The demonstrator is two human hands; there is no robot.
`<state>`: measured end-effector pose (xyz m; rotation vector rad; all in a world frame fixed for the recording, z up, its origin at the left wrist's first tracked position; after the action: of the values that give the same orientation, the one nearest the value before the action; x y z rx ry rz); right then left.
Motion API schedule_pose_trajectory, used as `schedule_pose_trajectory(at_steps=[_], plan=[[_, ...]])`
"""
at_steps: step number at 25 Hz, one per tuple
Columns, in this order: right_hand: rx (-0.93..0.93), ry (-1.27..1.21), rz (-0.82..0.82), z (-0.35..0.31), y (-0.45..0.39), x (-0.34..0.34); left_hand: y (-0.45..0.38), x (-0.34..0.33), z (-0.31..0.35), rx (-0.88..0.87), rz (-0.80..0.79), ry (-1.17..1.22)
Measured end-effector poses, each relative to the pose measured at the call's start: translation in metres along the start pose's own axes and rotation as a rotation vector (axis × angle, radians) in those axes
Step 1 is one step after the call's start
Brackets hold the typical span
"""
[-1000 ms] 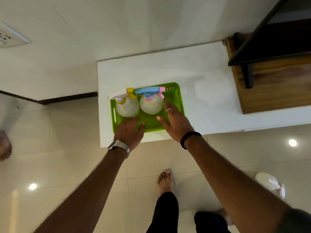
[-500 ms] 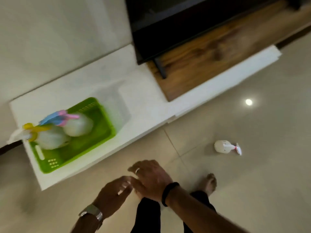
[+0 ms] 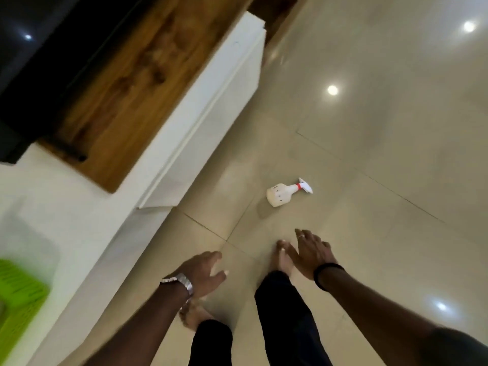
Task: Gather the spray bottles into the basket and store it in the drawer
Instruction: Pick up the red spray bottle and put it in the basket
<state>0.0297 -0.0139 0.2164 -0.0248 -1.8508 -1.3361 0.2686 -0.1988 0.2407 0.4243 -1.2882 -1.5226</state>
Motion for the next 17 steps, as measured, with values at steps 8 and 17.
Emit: schedule_pose_trajectory(at_steps=[8,17], plan=[[-0.502,-0.910,0.025,0.097,-0.125,0.017,-0.197,0.099,0.155,-0.120,0.156,-0.188],[-0.762,-1.367,-0.135,0.088,-0.246,-0.070,-0.379,0.042,0.185,-0.063,0.025,-0.286]])
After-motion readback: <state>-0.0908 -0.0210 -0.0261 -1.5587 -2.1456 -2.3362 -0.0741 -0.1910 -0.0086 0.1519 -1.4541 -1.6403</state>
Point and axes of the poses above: each hand's wrist, its own y-axis away from the middle knuckle, its own x-axis out of the back of the hand, z = x × y, the point moved 3 cm from there along -y, towards the middle knuckle, and after that the axes turned 3 degrees about -x, right-handed, at the moved point
